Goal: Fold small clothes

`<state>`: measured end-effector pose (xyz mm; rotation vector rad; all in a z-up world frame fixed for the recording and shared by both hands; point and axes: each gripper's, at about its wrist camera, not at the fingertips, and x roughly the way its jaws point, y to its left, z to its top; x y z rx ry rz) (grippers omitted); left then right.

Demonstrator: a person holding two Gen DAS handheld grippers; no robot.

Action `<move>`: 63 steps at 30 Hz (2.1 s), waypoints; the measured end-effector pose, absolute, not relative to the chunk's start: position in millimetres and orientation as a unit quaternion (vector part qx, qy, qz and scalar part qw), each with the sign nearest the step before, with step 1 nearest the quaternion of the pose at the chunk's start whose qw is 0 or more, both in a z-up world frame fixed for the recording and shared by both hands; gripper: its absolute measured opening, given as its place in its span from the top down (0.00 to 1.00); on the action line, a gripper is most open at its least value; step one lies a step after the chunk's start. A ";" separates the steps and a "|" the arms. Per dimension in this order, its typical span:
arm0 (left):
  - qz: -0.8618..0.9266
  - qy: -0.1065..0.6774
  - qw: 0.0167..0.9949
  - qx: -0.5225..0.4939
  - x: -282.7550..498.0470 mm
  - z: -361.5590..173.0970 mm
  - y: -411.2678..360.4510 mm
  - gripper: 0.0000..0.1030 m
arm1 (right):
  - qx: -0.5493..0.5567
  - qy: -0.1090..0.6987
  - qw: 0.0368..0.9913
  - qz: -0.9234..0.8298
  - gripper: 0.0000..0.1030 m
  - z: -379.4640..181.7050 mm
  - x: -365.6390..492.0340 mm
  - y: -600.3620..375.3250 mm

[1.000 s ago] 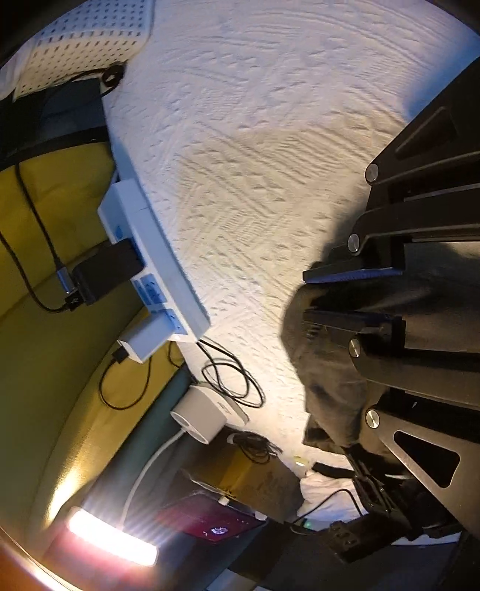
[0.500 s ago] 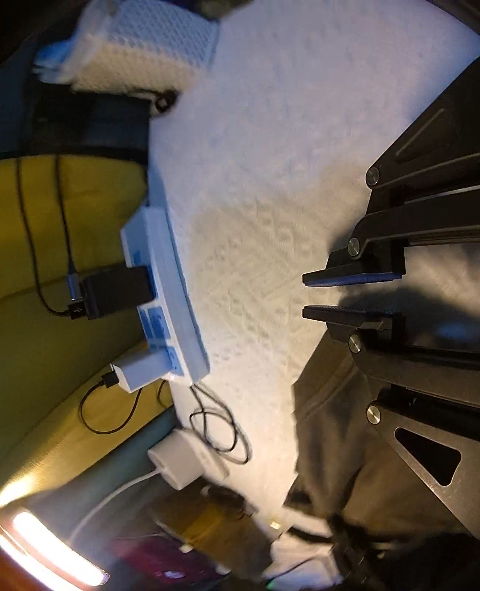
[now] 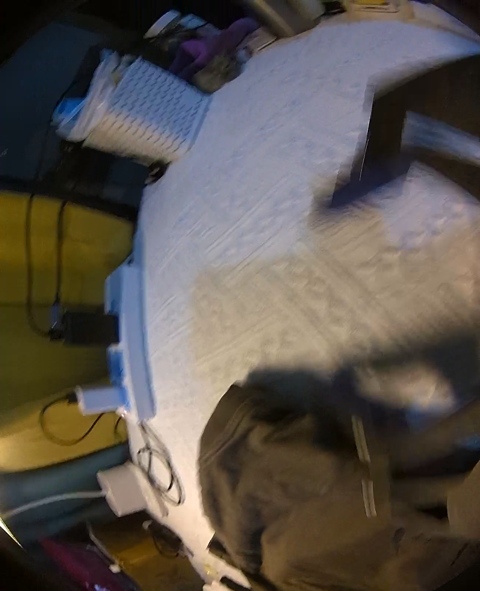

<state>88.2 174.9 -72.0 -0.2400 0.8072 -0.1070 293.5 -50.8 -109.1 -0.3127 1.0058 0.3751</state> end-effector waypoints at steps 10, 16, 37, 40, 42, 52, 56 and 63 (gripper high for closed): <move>-0.081 0.442 0.885 -0.123 58.5 -106.0 136.8 0.57 | -0.097 0.474 0.856 0.185 0.00 -92.0 250.3 -85.4; -0.078 0.436 0.889 -0.114 40.1 -100.9 129.7 0.64 | -0.078 0.473 0.842 0.249 0.00 -78.9 193.2 -74.6; -0.080 0.432 0.894 -0.084 -9.9 -96.1 117.0 0.96 | -0.151 0.492 0.805 0.296 0.00 -87.7 75.2 -60.2; -0.076 0.436 0.893 -0.086 -11.7 -99.3 120.7 0.96 | -0.156 0.494 0.803 0.296 0.00 -87.6 65.9 -63.3; -0.075 0.438 0.892 -0.085 -11.8 -101.5 120.1 0.96 | -0.158 0.493 0.803 0.296 0.00 -87.6 61.5 -65.7; -0.077 0.446 0.888 -0.079 -11.7 -103.8 119.2 0.96 | -0.128 0.452 0.832 0.295 0.16 -62.1 59.3 -90.0; -0.077 0.448 0.886 -0.087 -13.8 -106.8 122.5 0.96 | -0.146 0.474 0.816 0.297 0.22 -81.7 55.2 -85.7; -0.104 0.440 0.879 -0.152 -19.7 -97.9 141.5 0.95 | -0.143 0.472 0.815 0.303 0.22 -74.3 57.6 -87.9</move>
